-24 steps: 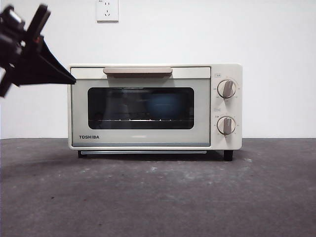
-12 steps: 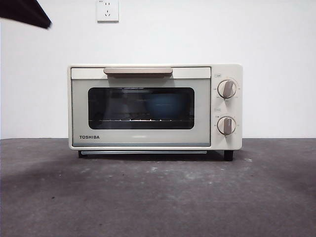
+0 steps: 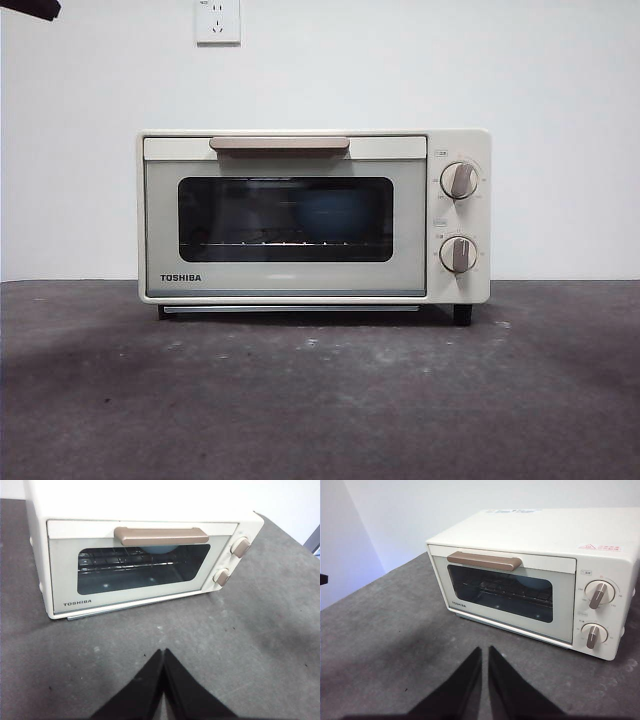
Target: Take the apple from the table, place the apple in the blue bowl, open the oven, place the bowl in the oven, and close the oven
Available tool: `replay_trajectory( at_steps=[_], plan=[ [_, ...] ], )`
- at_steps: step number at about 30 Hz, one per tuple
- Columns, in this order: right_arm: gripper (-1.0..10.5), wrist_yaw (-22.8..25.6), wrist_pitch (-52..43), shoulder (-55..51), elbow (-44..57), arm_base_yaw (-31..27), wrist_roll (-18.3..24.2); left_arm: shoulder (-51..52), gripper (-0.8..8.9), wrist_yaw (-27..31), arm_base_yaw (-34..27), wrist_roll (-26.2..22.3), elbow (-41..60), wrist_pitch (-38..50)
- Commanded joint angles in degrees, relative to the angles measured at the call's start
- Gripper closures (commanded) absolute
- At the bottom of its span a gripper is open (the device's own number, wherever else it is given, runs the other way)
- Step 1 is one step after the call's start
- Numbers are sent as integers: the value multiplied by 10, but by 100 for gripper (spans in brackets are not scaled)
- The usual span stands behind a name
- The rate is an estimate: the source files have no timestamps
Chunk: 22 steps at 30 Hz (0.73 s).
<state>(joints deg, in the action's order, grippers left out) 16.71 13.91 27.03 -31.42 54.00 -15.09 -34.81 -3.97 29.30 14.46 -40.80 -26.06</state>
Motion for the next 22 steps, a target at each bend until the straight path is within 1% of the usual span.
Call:
replay_trajectory(
  at_steps=[1,3,4,9,11,22],
  plan=[
    [943,17,-5,2,-1,6,9,-3,806,2,3,-4,-8,2],
    [943,45,-4,2,-1,6,9,-3,806,2,3,-4,-8,3],
    [943,50,-6,2,-1,6,9,-3,806,2,3,-4,-8,3],
    [943,51,-6,-5,-1,6,9,-4,806,2,3,-4,-8,3],
    [943,59,-7,-11,-1,6,9,-4,806,2,3,-4,-8,3],
    [943,59,-6,-14,-1,6,9,-4,806,2,3,-5,-8,2]
  ],
)
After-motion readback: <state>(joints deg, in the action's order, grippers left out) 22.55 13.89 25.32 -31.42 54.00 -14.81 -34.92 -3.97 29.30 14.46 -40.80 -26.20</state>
